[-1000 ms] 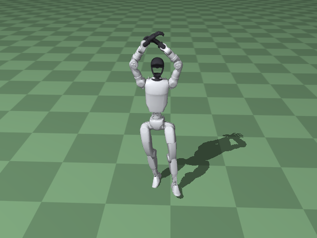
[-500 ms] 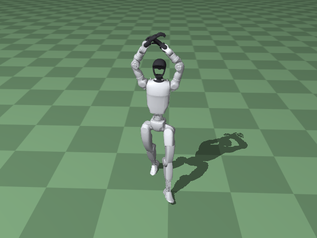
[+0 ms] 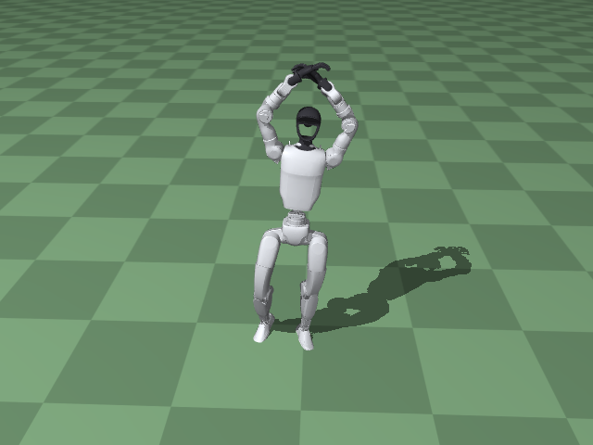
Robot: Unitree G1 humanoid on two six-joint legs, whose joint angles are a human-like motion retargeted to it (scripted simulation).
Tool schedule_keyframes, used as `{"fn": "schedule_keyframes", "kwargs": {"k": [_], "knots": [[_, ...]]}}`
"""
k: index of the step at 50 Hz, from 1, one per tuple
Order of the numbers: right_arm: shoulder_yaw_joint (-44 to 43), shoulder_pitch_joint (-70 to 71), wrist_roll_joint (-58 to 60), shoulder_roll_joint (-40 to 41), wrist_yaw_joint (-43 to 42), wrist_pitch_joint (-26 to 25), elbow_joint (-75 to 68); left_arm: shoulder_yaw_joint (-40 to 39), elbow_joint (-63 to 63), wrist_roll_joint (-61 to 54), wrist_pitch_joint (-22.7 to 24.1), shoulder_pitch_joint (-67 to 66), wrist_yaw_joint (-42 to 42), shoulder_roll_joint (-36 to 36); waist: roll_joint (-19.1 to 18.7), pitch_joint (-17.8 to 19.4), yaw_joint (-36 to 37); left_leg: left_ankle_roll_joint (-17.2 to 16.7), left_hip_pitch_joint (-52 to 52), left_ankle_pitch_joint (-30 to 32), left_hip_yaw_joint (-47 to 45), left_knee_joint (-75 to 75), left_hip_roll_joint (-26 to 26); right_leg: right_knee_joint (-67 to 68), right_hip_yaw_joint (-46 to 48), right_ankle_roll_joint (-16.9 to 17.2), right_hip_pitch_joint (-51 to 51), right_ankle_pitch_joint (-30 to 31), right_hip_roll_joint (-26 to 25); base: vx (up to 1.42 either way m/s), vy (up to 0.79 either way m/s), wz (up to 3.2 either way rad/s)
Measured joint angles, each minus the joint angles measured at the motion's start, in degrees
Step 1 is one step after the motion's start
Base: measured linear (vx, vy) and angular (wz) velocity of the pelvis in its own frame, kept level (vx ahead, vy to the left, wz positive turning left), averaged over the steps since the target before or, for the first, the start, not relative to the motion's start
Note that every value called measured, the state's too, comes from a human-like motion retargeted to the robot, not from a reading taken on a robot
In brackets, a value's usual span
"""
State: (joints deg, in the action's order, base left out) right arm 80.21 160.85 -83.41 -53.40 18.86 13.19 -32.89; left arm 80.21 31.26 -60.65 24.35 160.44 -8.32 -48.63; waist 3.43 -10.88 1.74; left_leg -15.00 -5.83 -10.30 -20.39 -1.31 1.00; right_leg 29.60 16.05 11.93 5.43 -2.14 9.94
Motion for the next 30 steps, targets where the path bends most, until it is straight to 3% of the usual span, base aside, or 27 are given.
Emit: {"fn": "schedule_keyframes", "kwargs": {"k": [3, 10, 16, 24, 30], "knots": [[0.0, 0.55, -0.61, 0.42, -0.98, 0.6, -0.22, 0.0, -0.05, -1.22, 0.78, 0.35, 1.16, 0.28, 2.37, 1.32, -1.01, 0.0, -1.44, -0.69, 3.84, 0.23, -2.36, -13.74, -0.12, 2.73, 1.08, 1.29, 0.08, 0.25, 0.03, 1.21], [0.0, 1.36, 0.35, 1.13, -1.44, 1.26, -0.14, 0.0, 0.75, 2.68, 2.41, 0.93, 0.4, 0.26, 6.33, 5.8, 0.67, 0.0, -4.78, -0.65, 10.7, 0.46, -3.22, -34.55, -8.36, 3.07, 8.44, 19.01, -7.57, 0.19, -0.26, 0.93], [0.0, 1.72, 1.57, 1.64, -1.52, 1.11, -0.25, 0.0, 2.32, 3.75, 2.1, 0.87, 0.25, 0.83, 5.93, 8.59, 1.17, 0.0, -8.36, -1.43, 14.56, 0.25, -2.93, -34.6, -2.65, 3.07, 14.6, 19.2, -6.84, 0.25, -0.01, 0.64], [-0.11, 0.87, 3.79, 1.99, -1.6, 1.41, -0.23, 0.0, 1.74, 2.46, 2.75, -0.06, 0.08, -0.17, 5.65, 7.94, -0.02, 0.0, -10.94, -0.96, 19.97, 1.39, -4.51, -34.6, 4.24, 3.07, 16.16, 20.74, -3.83, 0.32, 0.09, 0.66], [-0.16, 1.46, 3.15, 2.13, -1.58, 0.95, -0.55, 0.0, 1.64, 3.08, 2.81, 0.53, 0.18, -0.33, 5.37, 7.35, 0.47, 0.0, -13.75, -2.53, 25.49, 0.66, -3.5, -34.6, -5.53, 3.07, 10.9, 18.07, -9.23, 0.49, -0.1, 0.81]]}}
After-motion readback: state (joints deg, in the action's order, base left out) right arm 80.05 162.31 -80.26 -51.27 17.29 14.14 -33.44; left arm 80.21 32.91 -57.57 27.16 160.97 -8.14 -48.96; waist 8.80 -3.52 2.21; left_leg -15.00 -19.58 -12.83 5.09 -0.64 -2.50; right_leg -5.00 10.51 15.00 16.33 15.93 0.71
